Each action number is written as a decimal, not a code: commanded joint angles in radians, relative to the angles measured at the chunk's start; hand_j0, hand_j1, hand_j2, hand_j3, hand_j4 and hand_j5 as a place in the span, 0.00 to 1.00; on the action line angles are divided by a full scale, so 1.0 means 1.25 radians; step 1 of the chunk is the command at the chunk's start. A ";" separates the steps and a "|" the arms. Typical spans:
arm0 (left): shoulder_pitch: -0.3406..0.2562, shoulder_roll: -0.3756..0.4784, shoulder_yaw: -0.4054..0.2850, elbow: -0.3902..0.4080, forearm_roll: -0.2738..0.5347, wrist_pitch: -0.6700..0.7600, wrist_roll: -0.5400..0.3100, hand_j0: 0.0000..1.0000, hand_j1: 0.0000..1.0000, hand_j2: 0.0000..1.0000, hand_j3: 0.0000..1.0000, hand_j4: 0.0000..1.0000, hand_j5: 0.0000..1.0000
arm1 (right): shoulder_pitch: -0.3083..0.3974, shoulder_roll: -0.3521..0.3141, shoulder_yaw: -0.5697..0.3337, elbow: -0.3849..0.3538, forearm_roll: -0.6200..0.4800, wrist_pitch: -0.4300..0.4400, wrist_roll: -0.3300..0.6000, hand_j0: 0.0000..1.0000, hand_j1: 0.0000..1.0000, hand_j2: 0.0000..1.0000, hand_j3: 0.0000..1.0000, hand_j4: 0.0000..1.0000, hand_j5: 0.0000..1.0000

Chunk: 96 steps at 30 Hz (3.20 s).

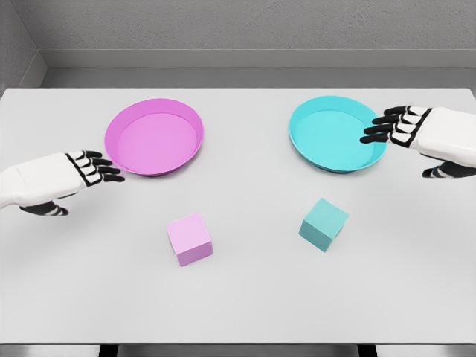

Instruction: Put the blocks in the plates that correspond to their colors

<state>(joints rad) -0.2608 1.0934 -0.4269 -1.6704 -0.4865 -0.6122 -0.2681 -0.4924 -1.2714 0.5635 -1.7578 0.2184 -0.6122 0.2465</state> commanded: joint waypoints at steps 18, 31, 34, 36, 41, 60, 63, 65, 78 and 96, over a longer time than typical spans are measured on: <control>-0.023 -0.053 -0.025 -0.103 -0.054 0.001 -0.005 1.00 1.00 1.00 1.00 1.00 1.00 | -0.064 0.125 0.168 -0.006 0.061 0.001 0.021 1.00 1.00 1.00 1.00 1.00 1.00; -0.093 -0.137 -0.126 -0.103 -0.125 0.001 -0.005 1.00 1.00 1.00 1.00 1.00 1.00 | -0.110 0.159 0.306 -0.006 0.104 0.001 0.021 1.00 1.00 1.00 1.00 1.00 1.00; -0.107 -0.147 -0.149 -0.103 -0.136 0.001 -0.005 1.00 1.00 1.00 1.00 1.00 1.00 | -0.119 0.170 0.306 -0.005 0.112 0.001 0.021 1.00 1.00 1.00 1.00 1.00 1.00; -0.112 -0.153 -0.160 -0.103 -0.137 0.001 -0.005 1.00 1.00 1.00 1.00 1.00 1.00 | -0.121 0.178 0.308 -0.003 0.119 0.001 0.027 1.00 1.00 1.00 1.00 1.00 1.00; -0.119 -0.156 -0.173 -0.103 -0.135 0.001 -0.005 1.00 1.00 1.00 1.00 1.00 1.00 | -0.142 0.184 0.326 0.005 0.124 0.001 0.036 1.00 1.00 1.00 1.00 1.00 1.00; -0.157 -0.211 -0.230 -0.102 -0.135 0.001 -0.005 1.00 1.00 1.00 1.00 1.00 1.00 | -0.187 0.210 0.370 0.037 0.130 0.001 0.108 1.00 1.00 1.00 1.00 1.00 1.00; -0.156 -0.210 -0.230 -0.099 -0.134 0.001 -0.005 1.00 1.00 1.00 1.00 1.00 1.00 | -0.188 0.211 0.371 0.038 0.131 0.001 0.110 1.00 1.00 1.00 1.00 1.00 1.00; -0.155 -0.208 -0.230 -0.098 -0.132 0.001 -0.005 1.00 1.00 1.00 1.00 1.00 1.00 | -0.190 0.230 0.371 0.061 0.131 0.001 0.127 1.00 1.00 1.00 1.00 1.00 1.00; -0.146 -0.210 -0.251 -0.097 -0.132 0.001 -0.005 1.00 1.00 1.00 1.00 1.00 1.00 | -0.191 0.248 0.371 0.076 0.138 0.001 0.138 0.87 0.87 0.87 0.87 0.87 0.87; -0.131 -0.211 -0.259 -0.092 -0.135 0.001 -0.005 1.00 1.00 1.00 1.00 1.00 1.00 | -0.196 0.253 0.370 0.070 0.138 0.001 0.154 0.64 0.64 0.64 0.64 0.64 0.64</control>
<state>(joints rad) -0.4234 0.8292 -0.7488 -1.7852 -0.6601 -0.6121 -0.2751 -0.7409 -0.9554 1.0262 -1.6694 0.3943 -0.6110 0.4373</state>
